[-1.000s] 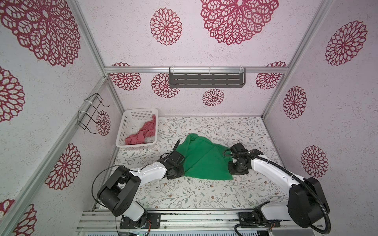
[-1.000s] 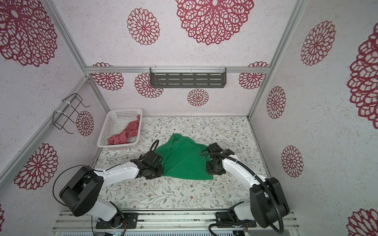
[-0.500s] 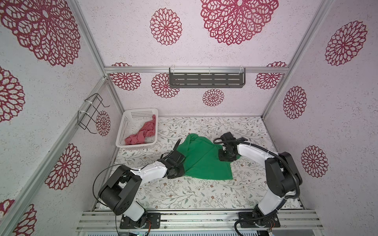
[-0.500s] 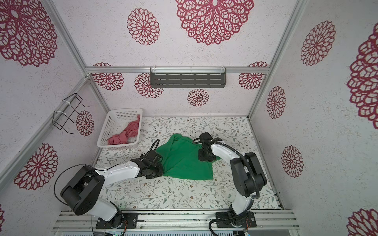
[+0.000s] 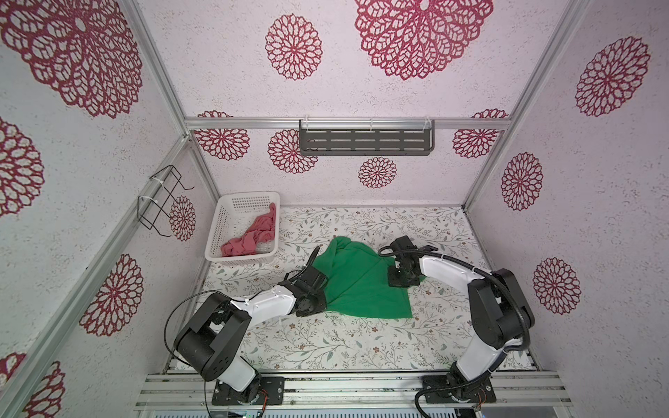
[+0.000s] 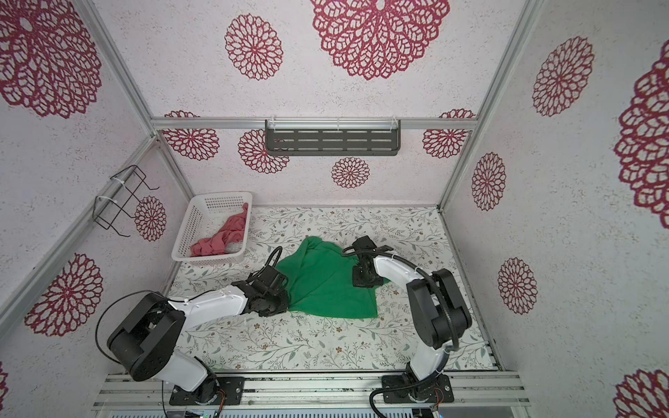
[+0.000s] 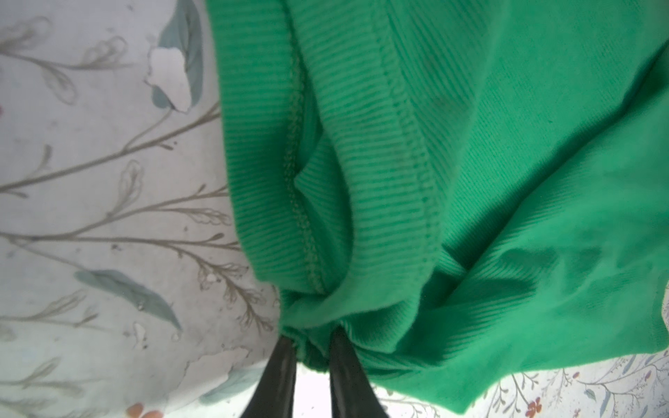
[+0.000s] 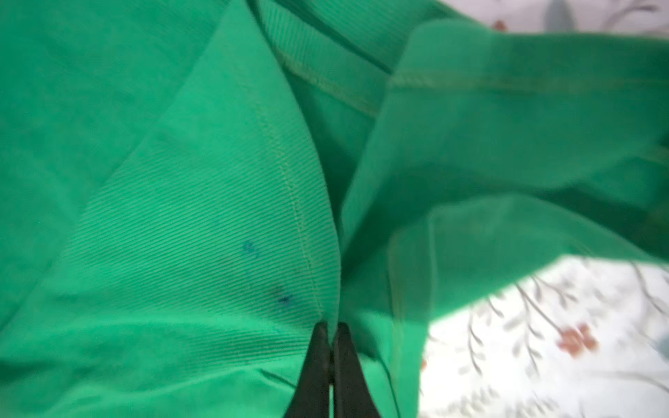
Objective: Fold and stack the tank tops
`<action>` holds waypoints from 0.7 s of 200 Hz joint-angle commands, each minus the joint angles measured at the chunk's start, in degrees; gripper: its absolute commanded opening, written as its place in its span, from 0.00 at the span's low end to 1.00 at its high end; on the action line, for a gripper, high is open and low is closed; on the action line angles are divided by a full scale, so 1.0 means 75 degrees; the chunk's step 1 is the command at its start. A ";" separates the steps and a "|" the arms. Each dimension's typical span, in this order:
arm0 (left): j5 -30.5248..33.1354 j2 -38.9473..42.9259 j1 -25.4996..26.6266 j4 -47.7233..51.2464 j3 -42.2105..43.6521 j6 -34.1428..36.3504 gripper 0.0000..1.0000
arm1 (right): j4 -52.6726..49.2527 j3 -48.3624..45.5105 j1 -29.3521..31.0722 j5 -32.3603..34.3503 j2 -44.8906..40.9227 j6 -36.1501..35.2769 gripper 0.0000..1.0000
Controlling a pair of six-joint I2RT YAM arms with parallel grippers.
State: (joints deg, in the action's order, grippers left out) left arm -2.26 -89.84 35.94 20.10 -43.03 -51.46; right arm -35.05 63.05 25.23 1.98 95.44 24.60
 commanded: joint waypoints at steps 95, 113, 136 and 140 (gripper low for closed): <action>-0.0005 0.0721 -0.0281 0.1499 -0.0402 0.0408 0.35 | -0.3180 -0.3460 0.0755 -0.1359 -0.5042 0.3071 0.28; 0.0338 0.1031 -0.0419 0.2330 -0.1009 0.0925 0.44 | -0.3701 -0.2679 0.0436 -0.0777 -0.4882 0.2579 0.41; 0.0411 0.0803 -0.0811 0.2403 -0.1855 0.1622 0.50 | -0.3307 -0.1853 -0.0235 -0.0392 -0.4246 0.1932 0.43; 0.0402 0.0666 -0.0894 0.2287 -0.2018 0.1718 0.51 | -0.3122 -0.1787 -0.0334 -0.0371 -0.4143 0.1846 0.43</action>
State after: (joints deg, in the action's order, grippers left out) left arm -1.48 -83.72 32.16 35.16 -51.94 -45.04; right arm -60.18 43.75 26.72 -4.73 60.99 42.41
